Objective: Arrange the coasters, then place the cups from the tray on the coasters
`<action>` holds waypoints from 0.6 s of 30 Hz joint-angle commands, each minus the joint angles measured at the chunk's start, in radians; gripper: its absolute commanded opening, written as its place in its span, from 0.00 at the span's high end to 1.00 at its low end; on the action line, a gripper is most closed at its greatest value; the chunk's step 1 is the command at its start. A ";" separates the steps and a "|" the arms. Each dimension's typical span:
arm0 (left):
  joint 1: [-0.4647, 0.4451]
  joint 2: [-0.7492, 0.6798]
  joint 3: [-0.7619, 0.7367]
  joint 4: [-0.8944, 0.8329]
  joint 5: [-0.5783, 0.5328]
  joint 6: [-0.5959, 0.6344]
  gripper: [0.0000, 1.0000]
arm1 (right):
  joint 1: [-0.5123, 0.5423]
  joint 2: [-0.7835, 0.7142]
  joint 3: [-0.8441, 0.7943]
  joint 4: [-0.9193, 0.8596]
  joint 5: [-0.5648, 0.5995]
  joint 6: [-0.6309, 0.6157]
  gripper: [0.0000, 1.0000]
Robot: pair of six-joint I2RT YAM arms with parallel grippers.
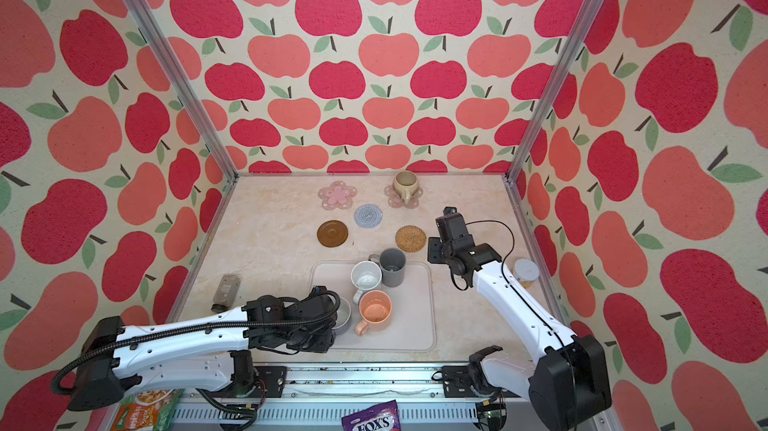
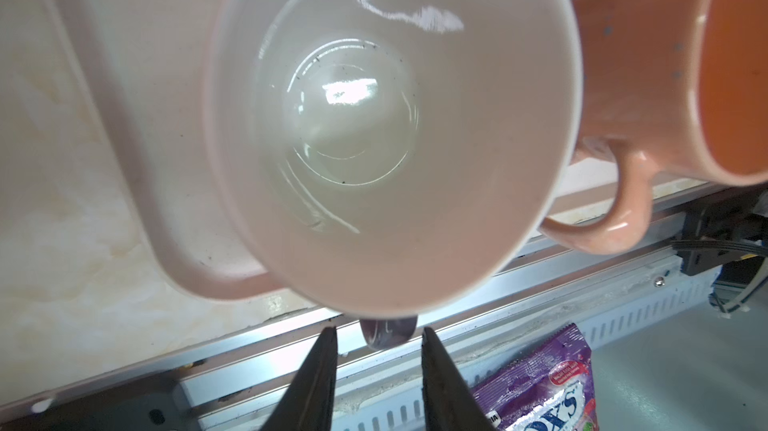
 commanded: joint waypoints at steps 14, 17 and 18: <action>0.055 0.022 -0.018 -0.068 -0.086 0.032 0.65 | -0.004 0.018 -0.021 0.023 -0.014 0.021 0.40; 0.096 -0.030 -0.043 -0.094 -0.106 0.054 0.65 | -0.004 0.019 -0.023 0.024 -0.014 0.023 0.40; 0.110 -0.031 -0.048 -0.100 -0.105 0.063 0.65 | -0.004 0.019 -0.023 0.024 -0.013 0.024 0.40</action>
